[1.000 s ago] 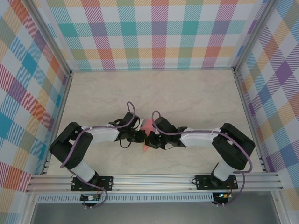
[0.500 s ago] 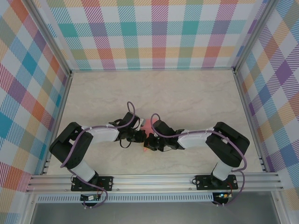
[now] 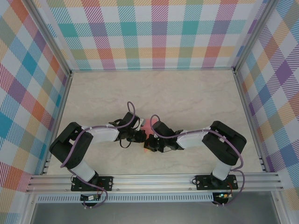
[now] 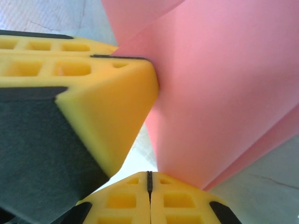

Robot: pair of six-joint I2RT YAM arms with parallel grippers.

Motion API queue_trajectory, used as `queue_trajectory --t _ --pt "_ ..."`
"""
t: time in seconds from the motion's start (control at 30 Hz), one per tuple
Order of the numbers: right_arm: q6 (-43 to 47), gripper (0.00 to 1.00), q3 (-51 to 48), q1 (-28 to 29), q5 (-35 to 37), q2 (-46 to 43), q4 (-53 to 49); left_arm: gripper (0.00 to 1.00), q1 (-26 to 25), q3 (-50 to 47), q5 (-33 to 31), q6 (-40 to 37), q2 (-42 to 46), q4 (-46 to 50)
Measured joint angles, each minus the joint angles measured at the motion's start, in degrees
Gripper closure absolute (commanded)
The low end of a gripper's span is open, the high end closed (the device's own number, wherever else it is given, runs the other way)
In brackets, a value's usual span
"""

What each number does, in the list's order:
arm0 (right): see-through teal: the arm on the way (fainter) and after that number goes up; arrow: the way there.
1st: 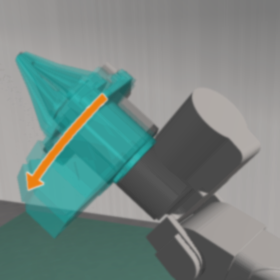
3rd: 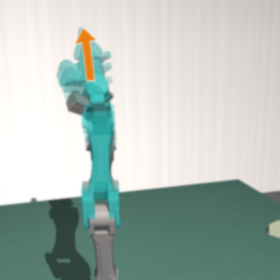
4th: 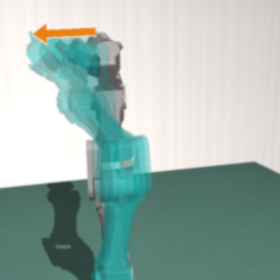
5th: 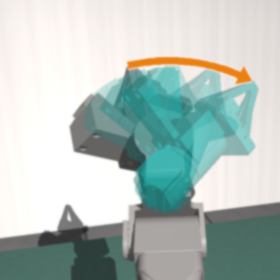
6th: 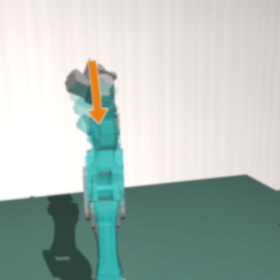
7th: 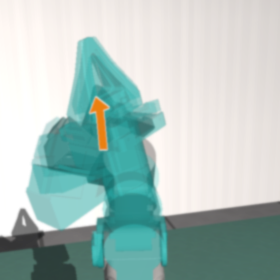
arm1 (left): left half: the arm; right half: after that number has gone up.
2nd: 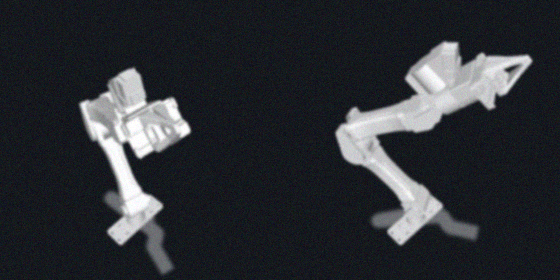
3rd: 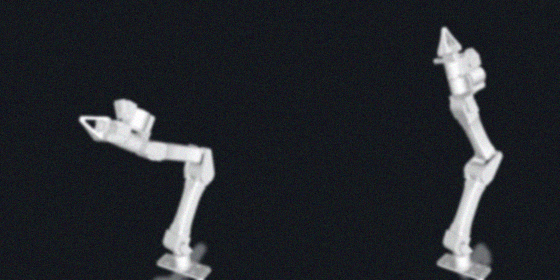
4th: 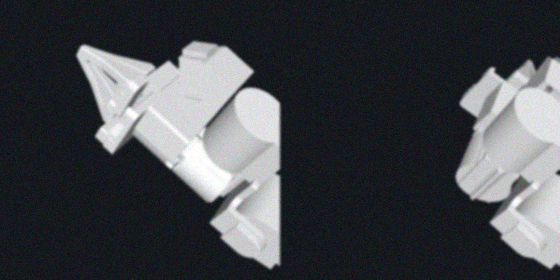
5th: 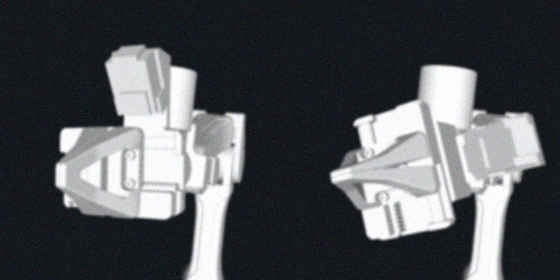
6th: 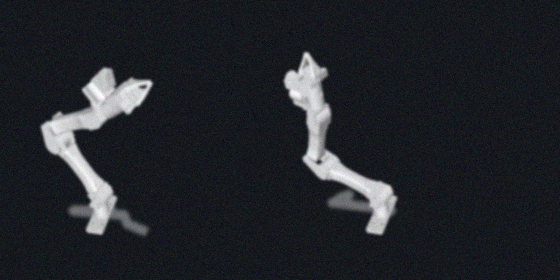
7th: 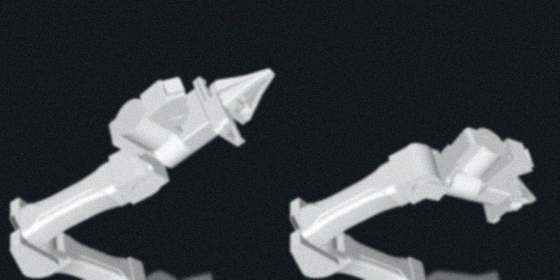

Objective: Fold a paper plane with a square sheet of paper (pick it up from the middle)
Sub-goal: Third fold the triangle at the center of the table.

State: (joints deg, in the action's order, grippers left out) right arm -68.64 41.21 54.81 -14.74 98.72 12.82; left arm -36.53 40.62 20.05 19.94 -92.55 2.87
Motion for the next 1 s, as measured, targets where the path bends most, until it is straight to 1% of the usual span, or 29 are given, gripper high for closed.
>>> queue_trajectory --t 0.33,0.5,0.63,1.0 --pt "-0.85 0.93 -0.68 0.00 -0.52 1.27 2.40 0.94 0.07 0.00 0.04 0.00 0.00 0.00" --pt "-0.79 0.92 -0.74 0.00 0.07 0.57 1.70 0.95 0.09 0.02 0.07 0.00 0.00 0.00" --pt "-0.83 0.93 -1.55 0.00 0.52 -0.74 1.64 0.96 0.09 0.02 0.04 0.00 0.00 0.02" --pt "-1.05 0.93 -2.16 1.20 0.28 -0.50 3.13 0.97 0.09 0.13 0.02 0.00 -0.02 0.20"
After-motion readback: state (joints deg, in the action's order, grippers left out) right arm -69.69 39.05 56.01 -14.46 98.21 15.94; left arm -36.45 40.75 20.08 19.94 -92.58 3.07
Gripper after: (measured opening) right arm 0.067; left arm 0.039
